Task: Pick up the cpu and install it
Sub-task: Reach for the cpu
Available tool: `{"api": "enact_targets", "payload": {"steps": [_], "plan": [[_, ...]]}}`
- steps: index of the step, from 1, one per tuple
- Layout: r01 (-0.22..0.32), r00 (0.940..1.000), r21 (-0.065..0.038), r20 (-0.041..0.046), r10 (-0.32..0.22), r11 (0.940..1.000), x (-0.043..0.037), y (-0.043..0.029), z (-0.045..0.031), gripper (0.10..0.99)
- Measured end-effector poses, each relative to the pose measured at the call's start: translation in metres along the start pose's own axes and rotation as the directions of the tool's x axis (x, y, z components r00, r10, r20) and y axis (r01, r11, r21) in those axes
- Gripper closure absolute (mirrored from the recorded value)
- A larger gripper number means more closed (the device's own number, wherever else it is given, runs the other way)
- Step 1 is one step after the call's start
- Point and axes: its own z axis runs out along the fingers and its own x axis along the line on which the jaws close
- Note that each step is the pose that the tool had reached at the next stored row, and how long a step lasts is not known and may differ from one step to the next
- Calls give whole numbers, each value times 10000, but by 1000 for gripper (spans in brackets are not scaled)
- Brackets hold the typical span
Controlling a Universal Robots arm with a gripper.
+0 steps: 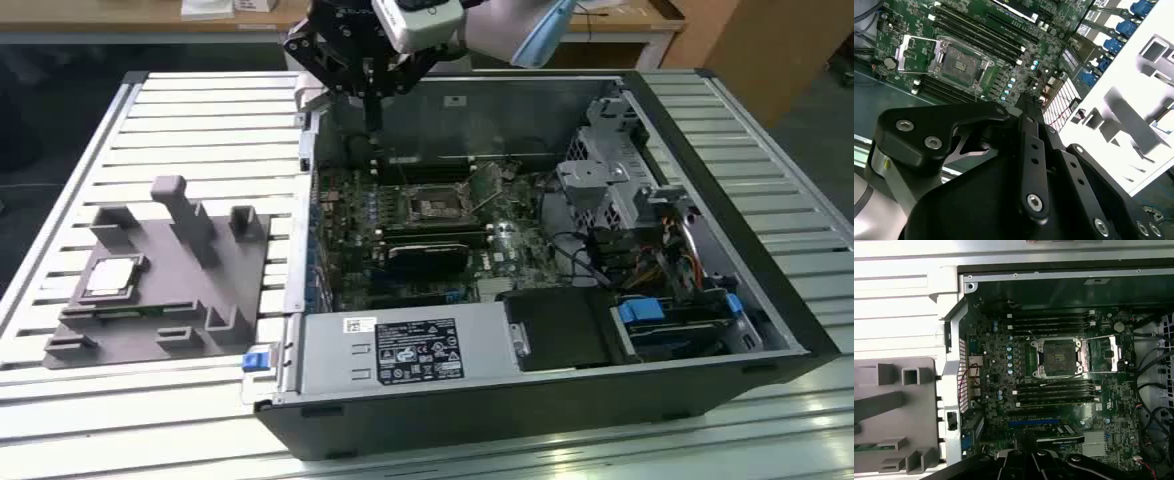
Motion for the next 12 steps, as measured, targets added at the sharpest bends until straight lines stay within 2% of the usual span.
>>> {"api": "enact_targets", "payload": {"steps": [12], "plan": [[0,10000,-1,0,0,10000,45,-3,-1,980]]}}
